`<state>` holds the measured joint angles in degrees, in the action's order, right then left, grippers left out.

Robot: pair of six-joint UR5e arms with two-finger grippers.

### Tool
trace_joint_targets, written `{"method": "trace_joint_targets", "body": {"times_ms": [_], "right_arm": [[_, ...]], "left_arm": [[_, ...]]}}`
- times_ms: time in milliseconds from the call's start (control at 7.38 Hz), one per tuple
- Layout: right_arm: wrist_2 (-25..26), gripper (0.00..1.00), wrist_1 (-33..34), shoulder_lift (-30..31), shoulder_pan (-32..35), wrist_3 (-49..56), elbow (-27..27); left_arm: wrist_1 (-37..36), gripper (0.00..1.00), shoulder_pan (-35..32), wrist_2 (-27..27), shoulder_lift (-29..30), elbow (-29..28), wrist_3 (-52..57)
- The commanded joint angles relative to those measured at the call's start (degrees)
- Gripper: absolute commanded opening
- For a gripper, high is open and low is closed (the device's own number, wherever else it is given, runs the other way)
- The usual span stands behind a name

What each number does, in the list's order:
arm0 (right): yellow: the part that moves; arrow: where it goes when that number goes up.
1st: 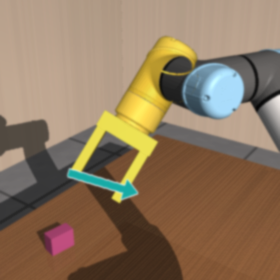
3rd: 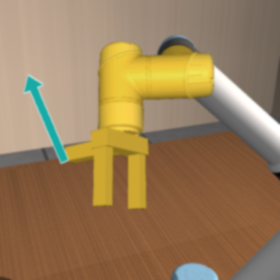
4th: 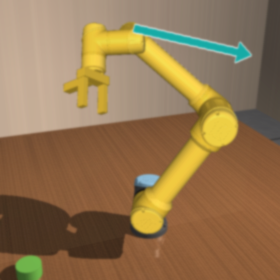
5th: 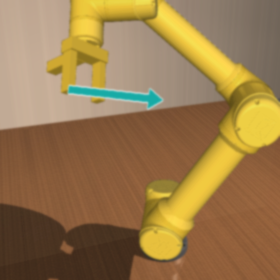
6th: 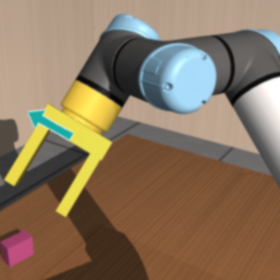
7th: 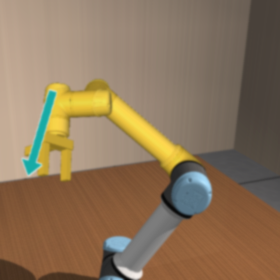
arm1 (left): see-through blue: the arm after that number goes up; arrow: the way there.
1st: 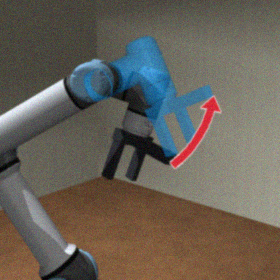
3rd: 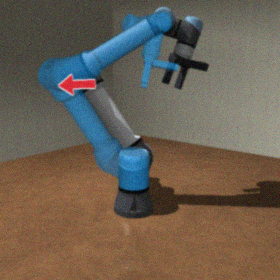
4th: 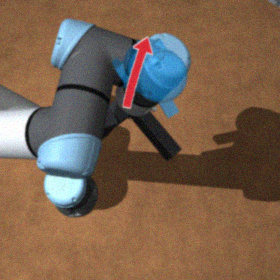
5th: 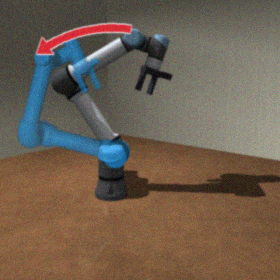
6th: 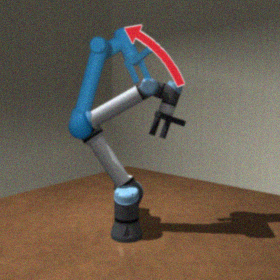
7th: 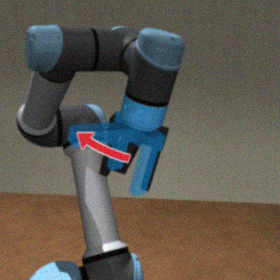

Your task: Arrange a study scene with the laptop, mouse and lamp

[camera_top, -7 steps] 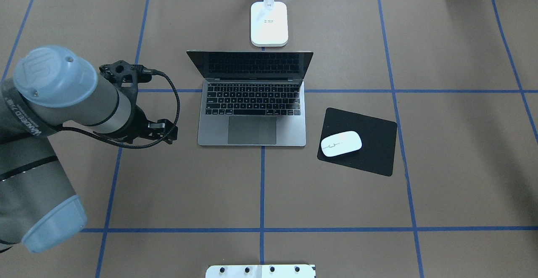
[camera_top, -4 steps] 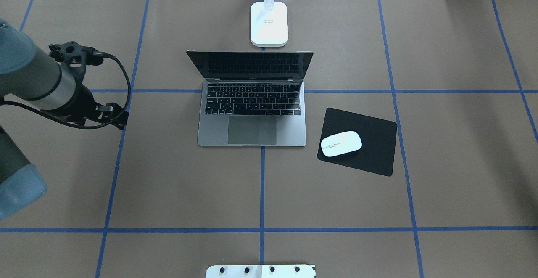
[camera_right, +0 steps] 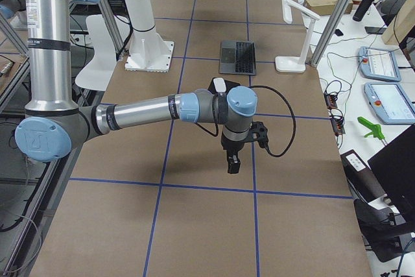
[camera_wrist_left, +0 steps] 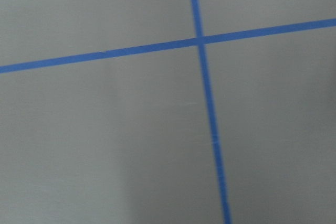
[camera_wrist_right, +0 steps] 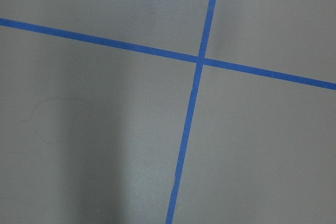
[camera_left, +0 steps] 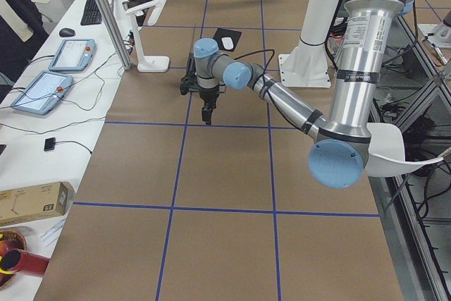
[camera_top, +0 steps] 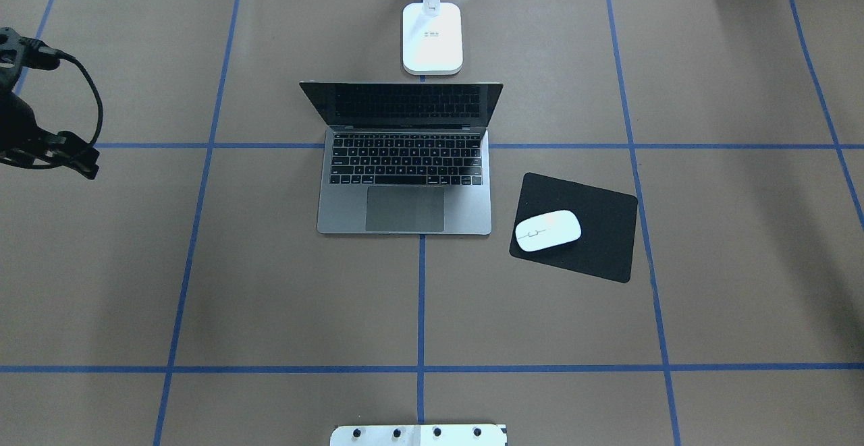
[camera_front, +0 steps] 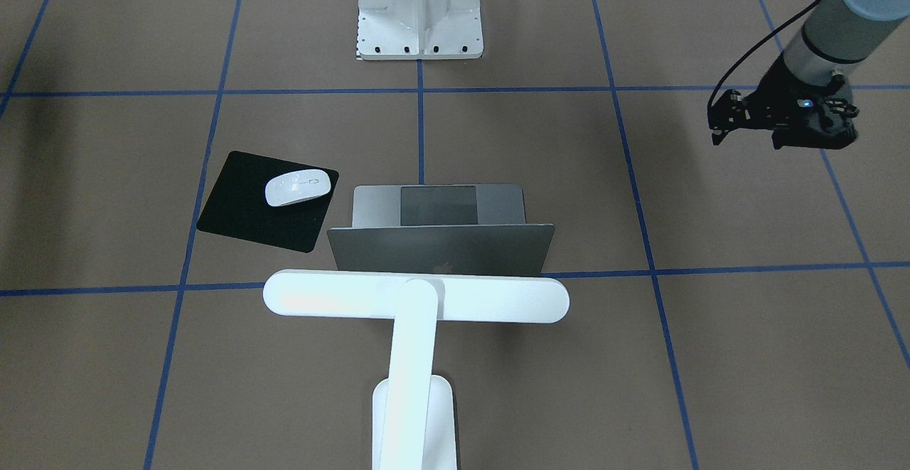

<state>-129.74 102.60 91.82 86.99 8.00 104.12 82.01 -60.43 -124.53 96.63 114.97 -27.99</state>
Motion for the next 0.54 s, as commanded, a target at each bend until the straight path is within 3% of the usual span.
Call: {"method": "trace_joint_targets", "body": {"times_ms": [0, 407], "right_arm": [[0.37, 1.0, 0.14, 0.03, -0.06, 0.0, -0.58], [0.28, 1.0, 0.32, -0.41, 0.55, 0.0, -0.49]], "left_arm": [[-0.01, 0.96, -6.51, -3.24, -1.01, -3.86, 8.79], [0.52, 0.98, -14.07, -3.61, -3.11, -9.93, 22.33]]}}
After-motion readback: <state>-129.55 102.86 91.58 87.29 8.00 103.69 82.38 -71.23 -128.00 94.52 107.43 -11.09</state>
